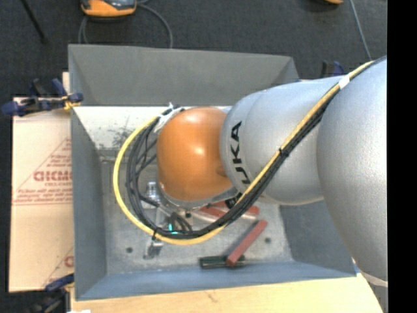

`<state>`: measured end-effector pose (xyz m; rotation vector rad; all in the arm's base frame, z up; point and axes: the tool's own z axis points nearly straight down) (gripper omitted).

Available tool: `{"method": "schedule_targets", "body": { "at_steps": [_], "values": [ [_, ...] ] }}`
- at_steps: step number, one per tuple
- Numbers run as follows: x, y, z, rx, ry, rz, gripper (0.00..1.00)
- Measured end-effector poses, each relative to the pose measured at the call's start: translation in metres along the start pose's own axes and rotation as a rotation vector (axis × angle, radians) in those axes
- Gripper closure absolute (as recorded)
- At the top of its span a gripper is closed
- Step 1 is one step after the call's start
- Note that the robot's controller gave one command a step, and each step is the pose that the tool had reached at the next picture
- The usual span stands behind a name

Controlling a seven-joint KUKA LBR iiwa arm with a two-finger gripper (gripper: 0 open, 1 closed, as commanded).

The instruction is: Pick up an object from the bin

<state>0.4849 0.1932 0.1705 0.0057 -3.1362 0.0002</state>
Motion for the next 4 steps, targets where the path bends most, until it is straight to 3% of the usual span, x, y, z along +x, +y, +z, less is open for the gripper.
{"method": "schedule_targets", "body": {
  "at_steps": [1, 2, 3, 4],
  "values": [
    [-0.002, -0.001, -0.003, -0.002, -0.007, 0.004, 0.00],
    [-0.059, -0.051, 0.049, -0.001, -0.015, -0.097, 0.00],
    [-0.081, -0.089, 0.052, -0.001, -0.006, 0.071, 0.00],
    [-0.112, -0.119, 0.058, 0.000, -0.010, 0.100, 0.00]
  ]
}}
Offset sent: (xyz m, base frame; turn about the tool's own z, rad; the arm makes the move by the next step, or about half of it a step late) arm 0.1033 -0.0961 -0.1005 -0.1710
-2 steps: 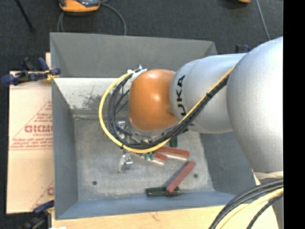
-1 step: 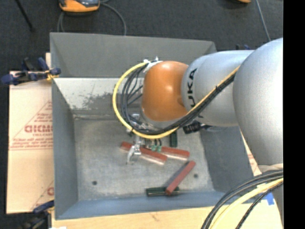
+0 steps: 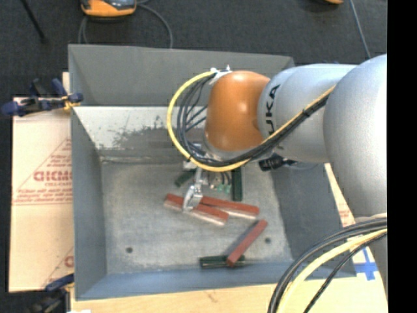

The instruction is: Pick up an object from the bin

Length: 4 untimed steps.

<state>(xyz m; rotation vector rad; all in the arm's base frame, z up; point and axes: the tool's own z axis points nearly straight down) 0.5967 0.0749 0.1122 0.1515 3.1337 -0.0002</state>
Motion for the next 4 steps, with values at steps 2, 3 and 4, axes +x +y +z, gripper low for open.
{"method": "schedule_targets", "body": {
  "at_steps": [2, 3, 4],
  "values": [
    [-0.005, -0.035, 0.027, -0.012, -0.032, 0.050, 1.00],
    [-0.005, -0.035, 0.027, -0.013, -0.032, 0.051, 1.00],
    [-0.004, -0.035, 0.026, -0.011, -0.025, 0.050, 1.00]
  ]
}}
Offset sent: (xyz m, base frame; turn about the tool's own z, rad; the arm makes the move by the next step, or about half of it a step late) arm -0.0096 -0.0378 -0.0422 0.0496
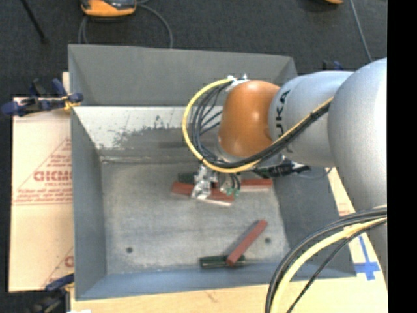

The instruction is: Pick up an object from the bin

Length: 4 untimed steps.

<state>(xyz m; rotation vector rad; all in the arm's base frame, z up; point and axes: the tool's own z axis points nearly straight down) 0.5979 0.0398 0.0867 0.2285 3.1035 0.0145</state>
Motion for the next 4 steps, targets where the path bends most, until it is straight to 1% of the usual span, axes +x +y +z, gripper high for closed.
{"method": "schedule_targets", "body": {
  "at_steps": [1, 2, 4],
  "values": [
    [0.002, -0.002, -0.006, 0.007, 0.019, 0.000, 1.00],
    [0.002, -0.002, -0.015, 0.010, 0.024, 0.001, 1.00],
    [0.002, -0.002, -0.037, 0.010, 0.028, 0.003, 1.00]
  ]
}}
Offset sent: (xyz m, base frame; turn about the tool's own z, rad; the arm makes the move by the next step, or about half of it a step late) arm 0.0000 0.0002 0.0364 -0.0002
